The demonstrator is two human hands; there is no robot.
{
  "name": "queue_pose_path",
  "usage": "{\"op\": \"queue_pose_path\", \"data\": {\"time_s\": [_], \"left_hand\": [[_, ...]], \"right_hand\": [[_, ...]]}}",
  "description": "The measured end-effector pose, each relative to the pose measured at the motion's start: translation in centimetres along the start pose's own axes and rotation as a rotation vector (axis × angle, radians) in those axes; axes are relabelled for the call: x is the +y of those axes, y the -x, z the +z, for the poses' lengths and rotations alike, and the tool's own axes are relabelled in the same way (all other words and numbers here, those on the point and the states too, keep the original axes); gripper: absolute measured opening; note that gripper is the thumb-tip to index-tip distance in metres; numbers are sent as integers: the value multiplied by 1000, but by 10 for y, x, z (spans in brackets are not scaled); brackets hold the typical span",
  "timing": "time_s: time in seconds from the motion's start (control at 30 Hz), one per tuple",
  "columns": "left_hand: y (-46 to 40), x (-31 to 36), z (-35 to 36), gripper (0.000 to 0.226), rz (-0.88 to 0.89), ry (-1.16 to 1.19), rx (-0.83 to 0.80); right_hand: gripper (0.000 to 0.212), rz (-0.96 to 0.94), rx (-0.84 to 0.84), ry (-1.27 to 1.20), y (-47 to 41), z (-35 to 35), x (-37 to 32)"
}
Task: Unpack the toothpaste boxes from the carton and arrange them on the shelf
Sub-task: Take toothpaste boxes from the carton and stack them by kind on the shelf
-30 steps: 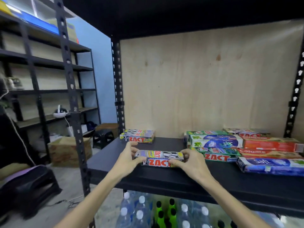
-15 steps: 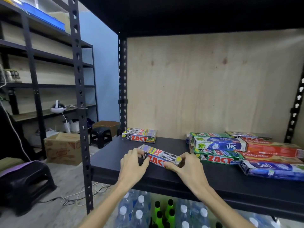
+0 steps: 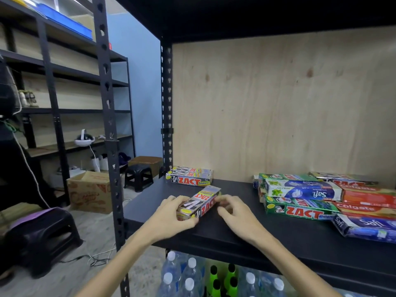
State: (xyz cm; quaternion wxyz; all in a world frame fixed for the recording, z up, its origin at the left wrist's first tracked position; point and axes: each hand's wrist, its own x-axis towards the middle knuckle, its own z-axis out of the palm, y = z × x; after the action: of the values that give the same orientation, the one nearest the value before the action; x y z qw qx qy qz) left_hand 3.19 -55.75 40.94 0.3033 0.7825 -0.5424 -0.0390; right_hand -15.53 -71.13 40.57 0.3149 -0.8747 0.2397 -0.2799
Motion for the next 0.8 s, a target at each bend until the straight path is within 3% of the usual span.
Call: {"op": "queue_pose_path", "data": {"time_s": [0.17, 0.23, 0.33, 0.37, 0.43, 0.53, 0.67, 0.8], "left_hand": [[-24, -39, -33, 54, -53, 33, -43], [-39, -56, -38, 53, -87, 68, -13], [-65, -74, -38, 58, -139, 69, 58], [-73, -76, -38, 60, -147, 75, 87], [-89, -78, -36, 65, -184, 105, 136], [-113, -86, -31, 90, -265, 202, 179], [-138, -101, -28, 102, -306, 281, 201], [-149, -109, -26, 101, -290, 333, 118]], "right_hand": [[95, 128, -40, 57, -45, 0, 19], [92, 124, -40, 71, -67, 7, 23], [59, 71, 10, 37, -92, 25, 24], [57, 61, 20, -1, -98, 31, 24], [68, 61, 14, -77, -111, 39, 23], [93, 44, 70, -91, -130, 51, 30], [90, 57, 106, -80, -142, 55, 33], [84, 76, 79, -109, -152, 49, 40]]}}
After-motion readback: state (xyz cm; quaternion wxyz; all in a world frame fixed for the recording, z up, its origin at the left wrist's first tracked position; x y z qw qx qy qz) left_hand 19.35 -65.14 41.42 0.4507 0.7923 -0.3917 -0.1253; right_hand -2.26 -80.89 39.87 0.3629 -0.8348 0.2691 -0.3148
